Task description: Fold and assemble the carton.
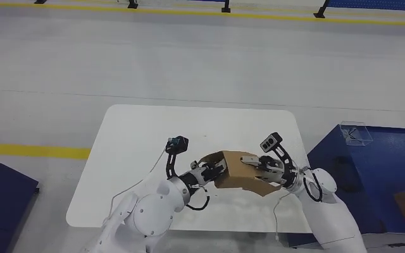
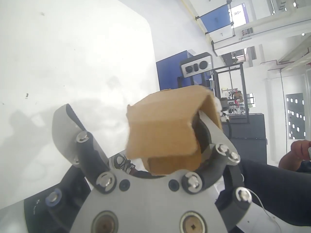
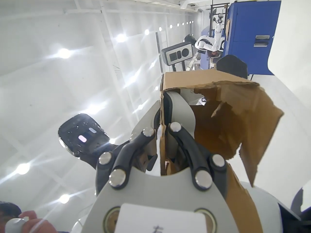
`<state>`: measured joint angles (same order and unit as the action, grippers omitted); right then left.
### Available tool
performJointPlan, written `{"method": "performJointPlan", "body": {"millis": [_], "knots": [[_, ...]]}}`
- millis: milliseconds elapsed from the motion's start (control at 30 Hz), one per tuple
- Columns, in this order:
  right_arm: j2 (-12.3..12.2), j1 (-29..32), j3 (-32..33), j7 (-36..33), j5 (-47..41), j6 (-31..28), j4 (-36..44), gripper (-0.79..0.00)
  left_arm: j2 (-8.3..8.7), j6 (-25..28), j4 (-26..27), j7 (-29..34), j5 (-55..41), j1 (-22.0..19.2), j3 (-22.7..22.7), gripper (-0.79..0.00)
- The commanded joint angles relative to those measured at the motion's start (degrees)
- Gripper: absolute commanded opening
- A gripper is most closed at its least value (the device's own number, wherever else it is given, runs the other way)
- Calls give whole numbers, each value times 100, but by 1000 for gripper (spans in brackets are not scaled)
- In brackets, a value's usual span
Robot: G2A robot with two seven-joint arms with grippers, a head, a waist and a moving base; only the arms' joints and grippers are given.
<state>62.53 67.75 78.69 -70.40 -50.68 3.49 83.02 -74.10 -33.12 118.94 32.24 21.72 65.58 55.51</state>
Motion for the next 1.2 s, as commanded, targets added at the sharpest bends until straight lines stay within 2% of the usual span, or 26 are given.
{"method": "performJointPlan", "body": {"millis": [0,100,200,300,367,500,633,900,1167], "knots": [[5,-73,-47,-31,-119,266,-146,-785,19,83,271,-185,33,174,133,0],[2,-193,-71,-169,-315,661,-374,-785,76,253,776,-443,204,511,471,0],[-6,-298,-68,-384,-554,1069,-562,-785,135,399,1070,-645,51,936,1115,0],[-19,-357,-54,-568,-725,1409,-668,-785,198,417,988,-332,-61,1142,1641,0],[-31,-373,-43,-649,-758,1536,-683,-785,244,467,836,181,50,1104,1716,0],[-49,-337,-57,-733,-727,1623,-640,-785,297,647,531,941,456,823,1463,0],[-66,-288,-39,-777,-769,1705,-562,-785,295,980,321,1267,691,546,1049,0],[-104,-176,5,-802,-788,1802,-397,-785,275,1620,235,1438,852,324,507,0],[-136,-24,-28,-904,-746,1864,-171,-785,203,1431,-123,1384,995,48,75,0]]}}
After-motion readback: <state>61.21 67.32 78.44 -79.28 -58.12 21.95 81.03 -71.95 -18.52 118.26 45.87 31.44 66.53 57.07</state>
